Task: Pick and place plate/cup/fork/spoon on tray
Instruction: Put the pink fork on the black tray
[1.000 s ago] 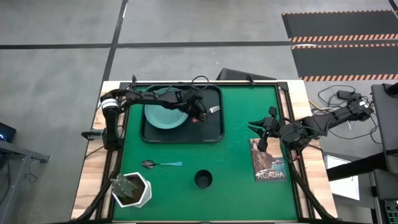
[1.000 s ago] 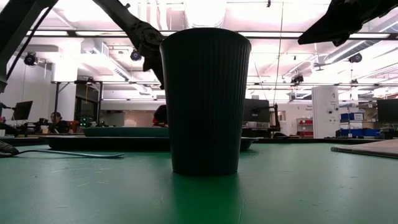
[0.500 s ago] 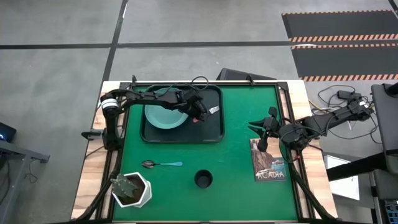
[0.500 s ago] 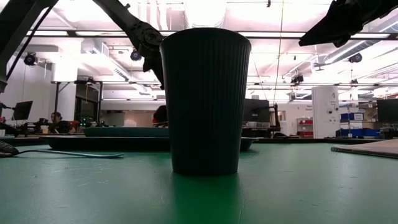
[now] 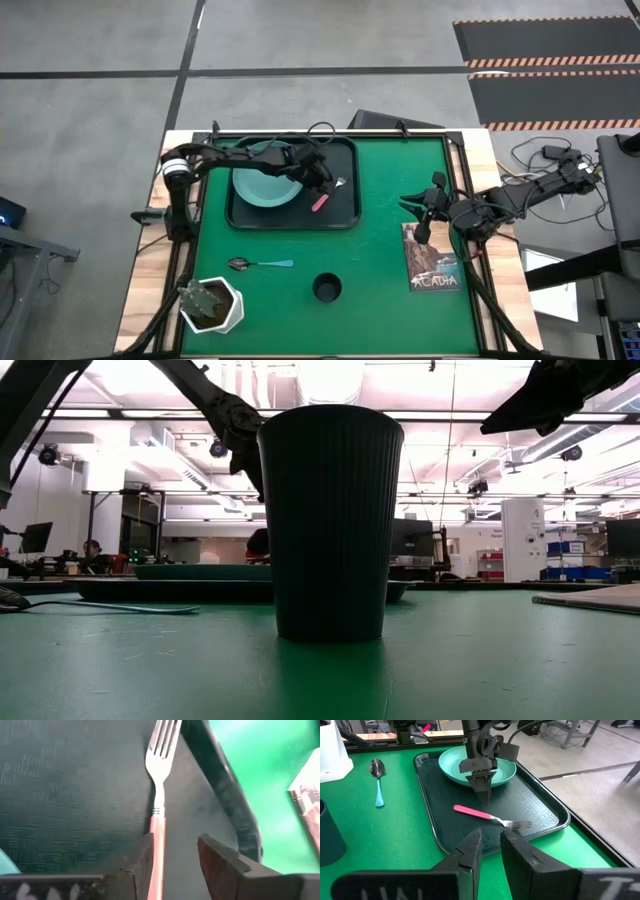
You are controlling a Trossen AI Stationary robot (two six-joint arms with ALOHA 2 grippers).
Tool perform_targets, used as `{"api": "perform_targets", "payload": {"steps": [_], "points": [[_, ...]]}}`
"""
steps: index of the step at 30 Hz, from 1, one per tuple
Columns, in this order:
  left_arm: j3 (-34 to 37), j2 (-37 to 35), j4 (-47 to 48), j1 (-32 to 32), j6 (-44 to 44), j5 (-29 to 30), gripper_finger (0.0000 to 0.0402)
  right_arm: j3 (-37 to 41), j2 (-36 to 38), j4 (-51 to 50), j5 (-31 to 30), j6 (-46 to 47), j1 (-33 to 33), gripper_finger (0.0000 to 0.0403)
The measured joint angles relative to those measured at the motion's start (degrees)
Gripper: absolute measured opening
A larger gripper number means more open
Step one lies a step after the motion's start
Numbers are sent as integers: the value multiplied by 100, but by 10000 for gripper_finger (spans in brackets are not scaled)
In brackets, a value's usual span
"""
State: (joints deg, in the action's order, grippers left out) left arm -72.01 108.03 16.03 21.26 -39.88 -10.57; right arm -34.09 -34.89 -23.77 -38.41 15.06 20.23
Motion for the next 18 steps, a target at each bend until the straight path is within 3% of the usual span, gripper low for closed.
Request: {"api": "perform_targets", "payload": {"steps": [5, 12, 18], "points": [[-103, -141, 3, -129, -15, -5, 130, 1, 0, 0, 0, -1, 0, 59], [-720, -184, 67, -578, 192, 107, 90, 0, 0, 0, -13, -20, 0, 59], [-1309, -155, 1109, -850, 794, 1567, 49, -9, 0, 1, -13, -73, 0, 59]]}}
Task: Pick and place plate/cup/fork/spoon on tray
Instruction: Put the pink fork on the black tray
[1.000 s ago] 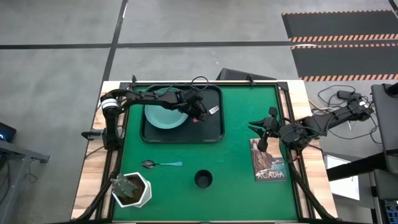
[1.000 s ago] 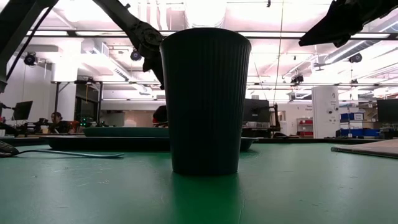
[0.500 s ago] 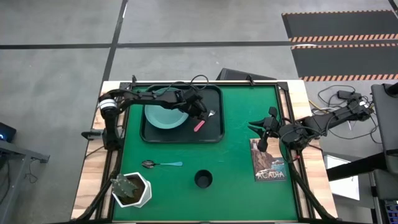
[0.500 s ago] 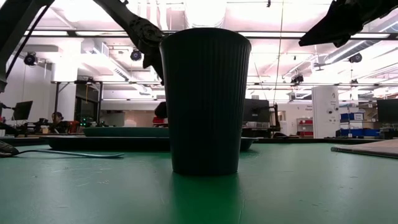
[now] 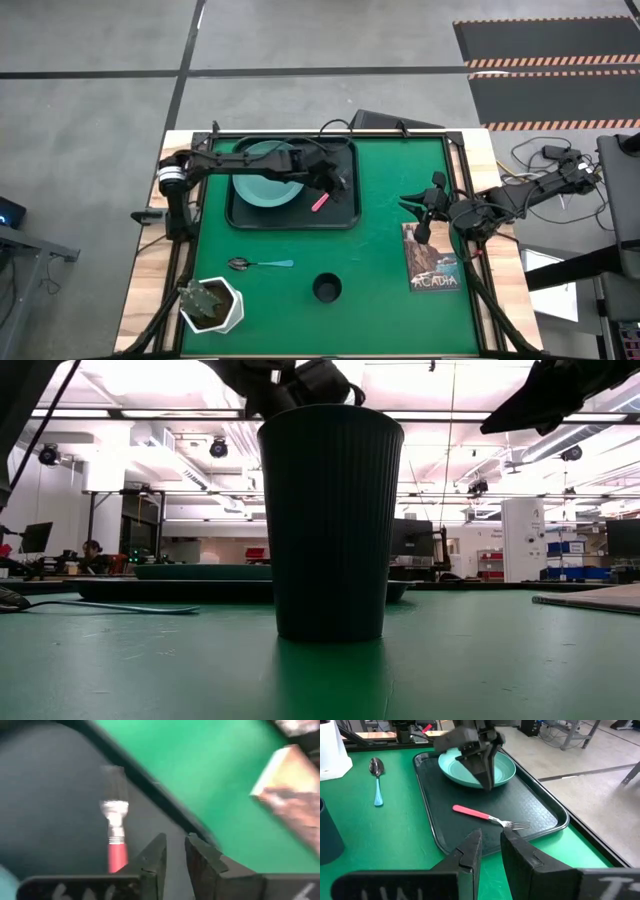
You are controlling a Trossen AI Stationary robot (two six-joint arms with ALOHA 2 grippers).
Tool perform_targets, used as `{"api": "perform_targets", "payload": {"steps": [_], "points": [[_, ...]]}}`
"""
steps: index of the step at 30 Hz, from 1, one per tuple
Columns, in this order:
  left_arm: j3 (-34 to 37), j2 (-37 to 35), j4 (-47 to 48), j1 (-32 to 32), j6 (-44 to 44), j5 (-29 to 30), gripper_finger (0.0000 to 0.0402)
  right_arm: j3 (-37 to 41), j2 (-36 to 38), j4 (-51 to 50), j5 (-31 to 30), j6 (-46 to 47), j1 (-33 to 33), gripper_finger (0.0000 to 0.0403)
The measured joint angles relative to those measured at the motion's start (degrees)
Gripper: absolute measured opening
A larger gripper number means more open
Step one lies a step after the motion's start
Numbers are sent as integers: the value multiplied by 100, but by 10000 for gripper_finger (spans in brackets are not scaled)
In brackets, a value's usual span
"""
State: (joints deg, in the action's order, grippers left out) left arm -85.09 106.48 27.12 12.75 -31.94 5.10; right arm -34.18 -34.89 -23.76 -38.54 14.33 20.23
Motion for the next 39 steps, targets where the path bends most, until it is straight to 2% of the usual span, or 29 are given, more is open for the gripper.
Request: {"api": "perform_targets", "payload": {"steps": [2, 12, 24, 31, 33, 39], "points": [[-51, 45, 172, -50, 216, 190, 39, -6, 0, 4, -2, 2, 0, 59], [-125, 636, 152, -263, 576, 147, 26, -11, -4, 3, -2, 9, 0, 59], [-1386, 1178, 692, -243, 864, 273, 26, -15, -2, -1, -4, -17, 0, 59], [-1278, 1580, 987, -188, 918, 446, 26, -15, -4, -14, -2, -2, -2, 59], [-1247, 1628, 969, -194, 1170, 434, 28, -15, -4, -17, -1, -1, -2, 59], [-1219, 1607, 955, -154, 1660, 441, 56, -13, -4, -14, 0, 2, -2, 59]]}}
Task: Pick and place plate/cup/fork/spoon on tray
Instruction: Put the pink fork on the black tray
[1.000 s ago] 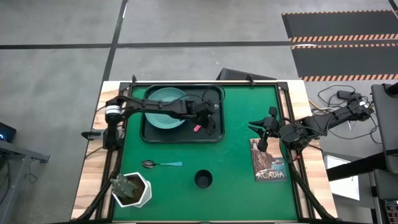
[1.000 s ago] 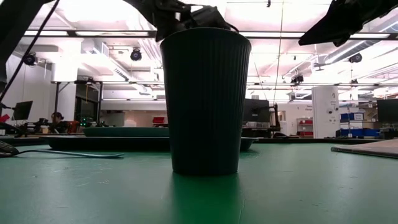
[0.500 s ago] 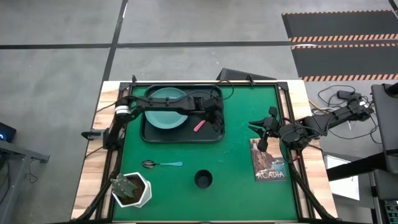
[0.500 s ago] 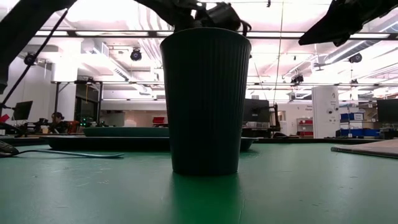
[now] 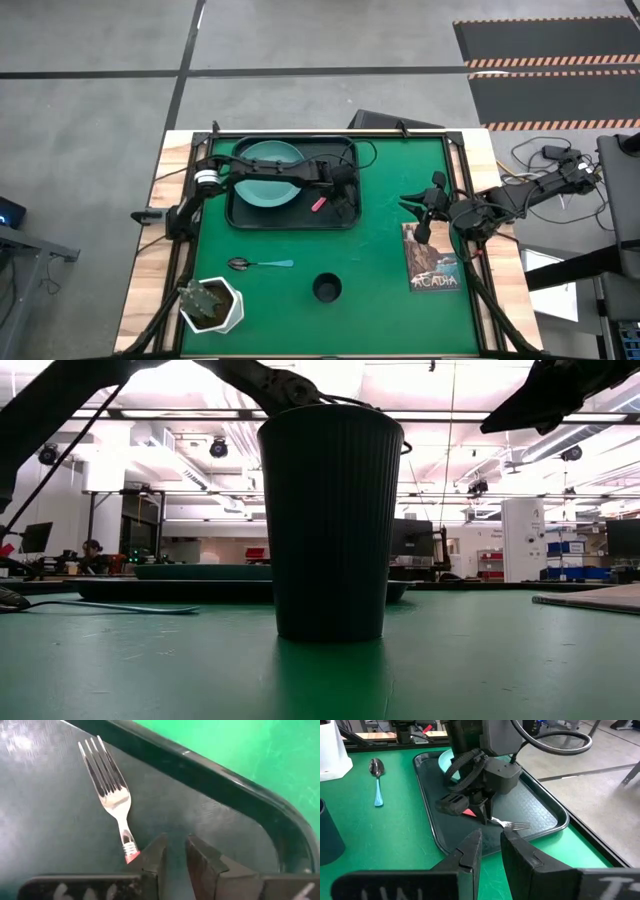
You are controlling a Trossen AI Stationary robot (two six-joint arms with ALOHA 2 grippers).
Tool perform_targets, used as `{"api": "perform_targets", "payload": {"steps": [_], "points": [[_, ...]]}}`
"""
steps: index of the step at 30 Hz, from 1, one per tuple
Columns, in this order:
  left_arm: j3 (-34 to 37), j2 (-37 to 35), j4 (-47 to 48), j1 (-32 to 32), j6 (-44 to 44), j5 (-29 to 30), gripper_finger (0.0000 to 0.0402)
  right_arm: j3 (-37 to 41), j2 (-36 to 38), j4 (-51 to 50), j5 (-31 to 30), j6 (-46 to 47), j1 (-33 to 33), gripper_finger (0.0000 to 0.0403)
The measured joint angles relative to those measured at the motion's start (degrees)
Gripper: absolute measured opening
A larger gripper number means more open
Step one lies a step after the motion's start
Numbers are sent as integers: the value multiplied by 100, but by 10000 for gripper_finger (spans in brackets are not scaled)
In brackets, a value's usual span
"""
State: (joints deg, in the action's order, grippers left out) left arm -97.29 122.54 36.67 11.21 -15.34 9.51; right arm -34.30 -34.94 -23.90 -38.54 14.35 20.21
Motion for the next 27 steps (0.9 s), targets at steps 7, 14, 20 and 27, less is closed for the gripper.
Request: {"api": "perform_targets", "payload": {"steps": [7, 14, 20, 27], "points": [[142, 3, 31, 66, 240, 577, 105, 9, 0, 0, 0, 20, 0, 59], [363, 6, -17, 146, 245, 578, 118, 10, 0, -30, 7, 80, 0, 59], [582, 6, -71, 154, 222, 577, 118, 13, 0, -135, 9, 131, 0, 59], [590, 6, -220, 190, -84, 575, 86, 13, 0, -133, 4, 131, 0, 59]]}}
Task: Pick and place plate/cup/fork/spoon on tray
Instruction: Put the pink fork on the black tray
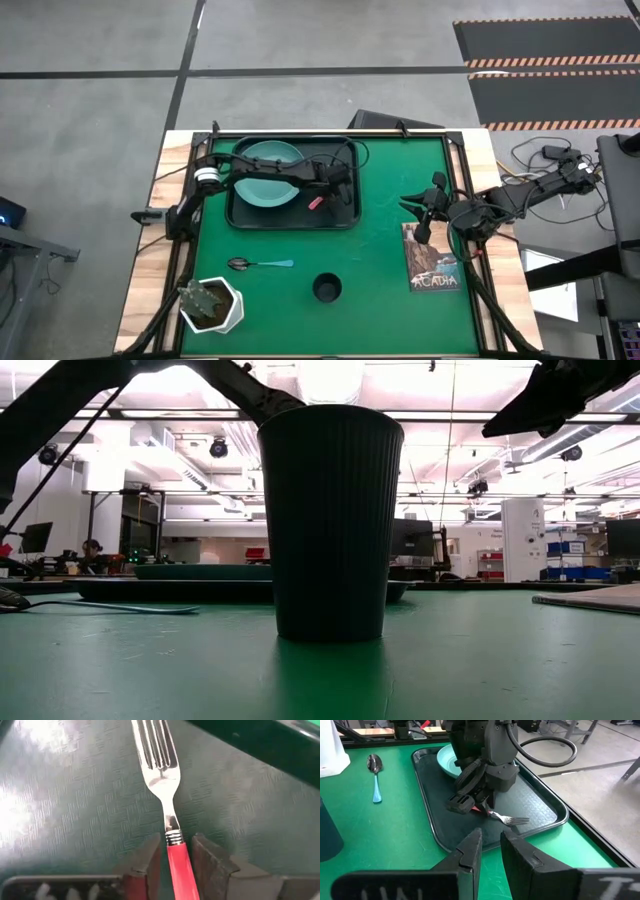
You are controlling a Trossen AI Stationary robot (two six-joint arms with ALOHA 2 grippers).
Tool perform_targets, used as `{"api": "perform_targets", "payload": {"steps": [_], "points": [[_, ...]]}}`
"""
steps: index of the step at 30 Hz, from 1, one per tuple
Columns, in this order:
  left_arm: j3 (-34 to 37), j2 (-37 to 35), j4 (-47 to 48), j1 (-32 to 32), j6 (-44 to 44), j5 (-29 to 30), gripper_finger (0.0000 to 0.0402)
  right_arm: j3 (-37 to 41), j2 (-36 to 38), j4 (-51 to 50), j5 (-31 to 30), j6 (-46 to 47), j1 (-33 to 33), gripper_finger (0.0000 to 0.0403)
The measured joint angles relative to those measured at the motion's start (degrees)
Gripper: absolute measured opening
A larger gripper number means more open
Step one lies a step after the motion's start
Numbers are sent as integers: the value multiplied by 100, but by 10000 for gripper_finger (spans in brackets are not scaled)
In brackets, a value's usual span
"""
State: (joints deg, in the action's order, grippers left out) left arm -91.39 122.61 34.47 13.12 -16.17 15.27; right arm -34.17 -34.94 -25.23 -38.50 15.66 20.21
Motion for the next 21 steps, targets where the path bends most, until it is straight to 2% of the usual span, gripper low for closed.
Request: {"api": "perform_targets", "payload": {"steps": [8, 15, 21], "points": [[142, -24, -93, 95, -427, 21, 6, 0, 0, -2, 2, 0, 0, 59], [184, -28, -328, 152, -926, 26, 5, 0, 0, -2, 0, -2, 0, 59], [118, -57, -386, 167, -900, -24, 5, 0, 0, -14, 2, -2, 0, 59]]}}
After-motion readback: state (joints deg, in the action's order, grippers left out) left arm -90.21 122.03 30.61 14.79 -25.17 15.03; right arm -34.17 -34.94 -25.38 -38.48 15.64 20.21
